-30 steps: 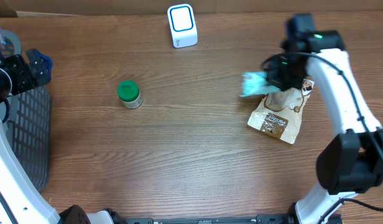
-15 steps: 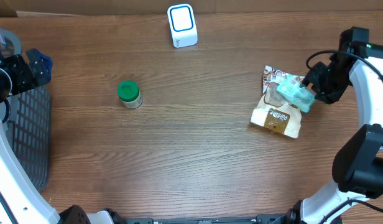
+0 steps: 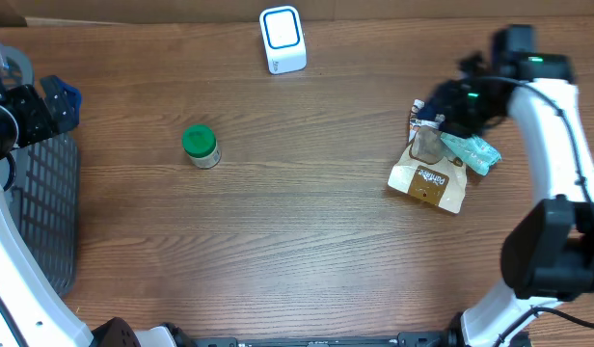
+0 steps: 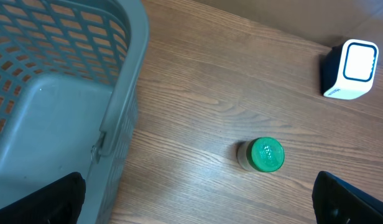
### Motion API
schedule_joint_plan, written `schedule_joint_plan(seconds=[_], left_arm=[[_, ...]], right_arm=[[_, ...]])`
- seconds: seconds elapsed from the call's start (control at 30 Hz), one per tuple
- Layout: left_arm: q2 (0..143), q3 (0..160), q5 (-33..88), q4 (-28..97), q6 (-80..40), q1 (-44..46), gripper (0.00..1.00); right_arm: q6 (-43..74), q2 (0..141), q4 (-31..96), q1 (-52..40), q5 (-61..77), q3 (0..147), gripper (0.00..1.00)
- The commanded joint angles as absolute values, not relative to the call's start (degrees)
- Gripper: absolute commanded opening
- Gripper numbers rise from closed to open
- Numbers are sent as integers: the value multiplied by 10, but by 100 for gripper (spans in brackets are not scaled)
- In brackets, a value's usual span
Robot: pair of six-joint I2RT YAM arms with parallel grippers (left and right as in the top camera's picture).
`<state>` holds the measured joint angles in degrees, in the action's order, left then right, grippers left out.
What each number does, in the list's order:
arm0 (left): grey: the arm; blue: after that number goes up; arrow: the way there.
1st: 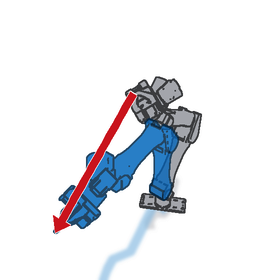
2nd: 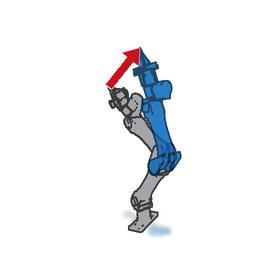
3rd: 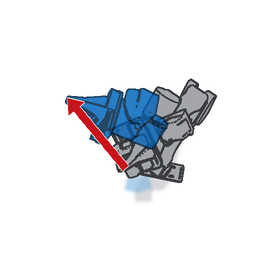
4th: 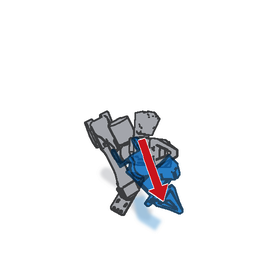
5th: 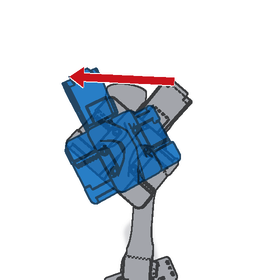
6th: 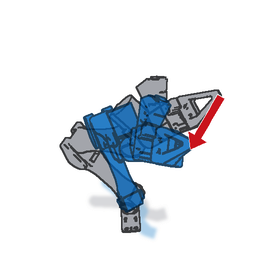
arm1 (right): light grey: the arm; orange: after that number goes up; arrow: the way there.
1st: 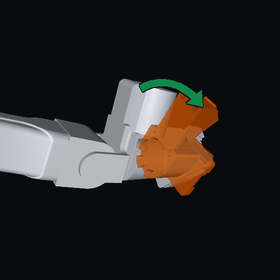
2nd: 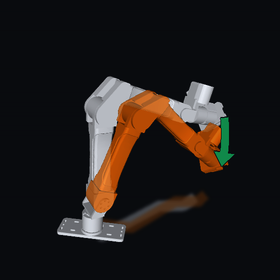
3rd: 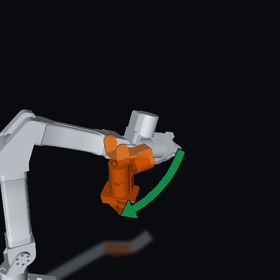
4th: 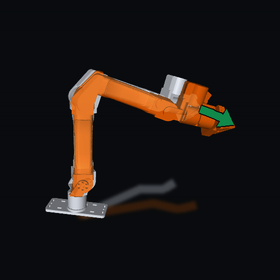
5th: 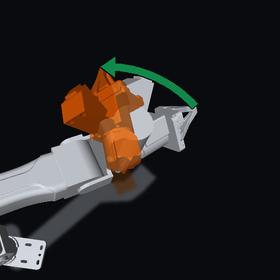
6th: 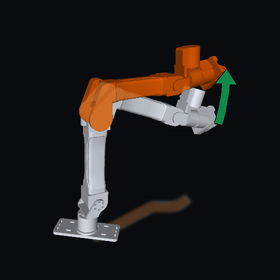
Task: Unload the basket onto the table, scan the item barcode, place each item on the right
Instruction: 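Carry the wipes pack right and release it beside the snack bag, then move the right gripper to the green-lidded jar and grasp it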
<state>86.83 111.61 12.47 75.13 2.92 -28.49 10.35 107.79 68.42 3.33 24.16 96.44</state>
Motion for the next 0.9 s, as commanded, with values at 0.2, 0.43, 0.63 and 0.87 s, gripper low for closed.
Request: schedule_joint_plan(seconds=[0.2, 0.43, 0.63, 0.87], left_arm=[[869, 1118, 131, 750, 22, -281, 99], [869, 1118, 131, 750, 22, -281, 100], [869, 1118, 131, 750, 22, -281, 100], [869, 1118, 131, 750, 22, -281, 99]], right_arm=[[166, 1070, 511, -172, 269, 978, 70], [165, 1083, 386, -280, 268, 977, 100], [117, 1137, 273, -356, 199, 977, 100], [13, 1216, 170, -415, 175, 977, 100]])
